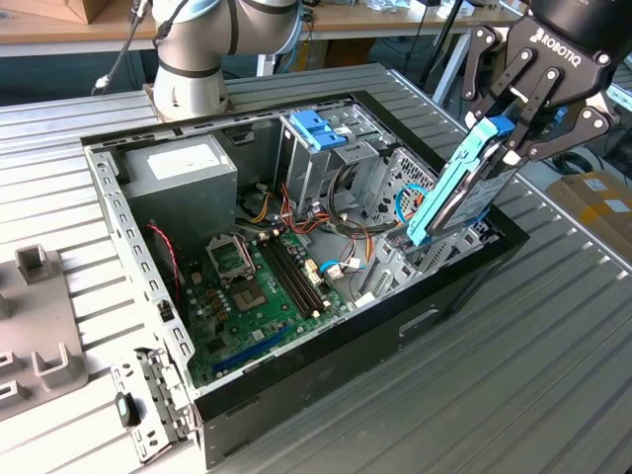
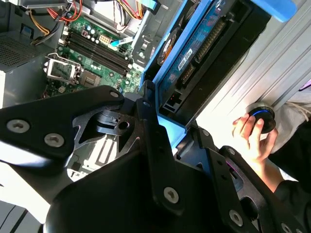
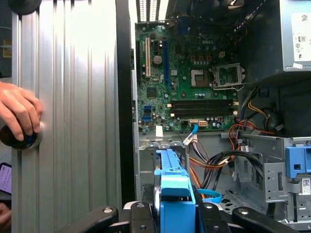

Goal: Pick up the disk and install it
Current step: 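Pick up the disk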

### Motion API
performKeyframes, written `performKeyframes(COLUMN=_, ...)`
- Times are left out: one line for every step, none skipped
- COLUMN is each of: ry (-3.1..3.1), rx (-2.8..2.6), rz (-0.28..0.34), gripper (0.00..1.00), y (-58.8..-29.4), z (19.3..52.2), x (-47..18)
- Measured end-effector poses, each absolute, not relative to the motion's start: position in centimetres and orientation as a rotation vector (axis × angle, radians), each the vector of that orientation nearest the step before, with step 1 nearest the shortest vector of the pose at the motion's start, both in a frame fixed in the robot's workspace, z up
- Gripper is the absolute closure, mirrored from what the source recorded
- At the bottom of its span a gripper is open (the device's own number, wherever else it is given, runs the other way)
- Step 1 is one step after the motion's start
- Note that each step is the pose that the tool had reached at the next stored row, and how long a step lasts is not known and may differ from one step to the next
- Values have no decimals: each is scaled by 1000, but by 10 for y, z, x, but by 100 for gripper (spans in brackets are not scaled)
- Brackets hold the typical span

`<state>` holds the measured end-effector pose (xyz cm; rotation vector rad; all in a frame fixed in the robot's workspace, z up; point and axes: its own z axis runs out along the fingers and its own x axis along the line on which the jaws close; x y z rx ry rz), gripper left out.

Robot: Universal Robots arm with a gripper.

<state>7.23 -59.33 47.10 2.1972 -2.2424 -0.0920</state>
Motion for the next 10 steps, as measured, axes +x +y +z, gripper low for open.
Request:
performKeyframes(ry=-2242, rx=2197, rz=-91, gripper=63, y=-593, z=471, x=73)
performKeyframes(ry=-2242, rx=2196, rz=-90, gripper=63, y=-590, z=470, x=73)
performKeyframes(ry=-2241, rx=2196, rz=-89, gripper=63, y=-589, z=470, x=73)
performKeyframes(ry=-2241, rx=2196, rz=-88, gripper=63, y=-587, z=469, x=73)
performKeyframes(ry=-2241, rx=2195, rz=-88, gripper=63, y=-586, z=469, x=73)
performKeyframes(ry=-2240, rx=2195, rz=-87, gripper=63, y=-585, z=469, x=73)
performKeyframes(ry=-2240, rx=2195, rz=-86, gripper=63, y=-584, z=469, x=73)
performKeyframes(ry=-2240, rx=2194, rz=-85, gripper=63, y=-584, z=468, x=73)
performKeyframes(ry=-2240, rx=2194, rz=-86, gripper=63, y=-584, z=467, x=73)
performKeyframes(ry=-2240, rx=2194, rz=-85, gripper=63, y=-584, z=466, x=73)
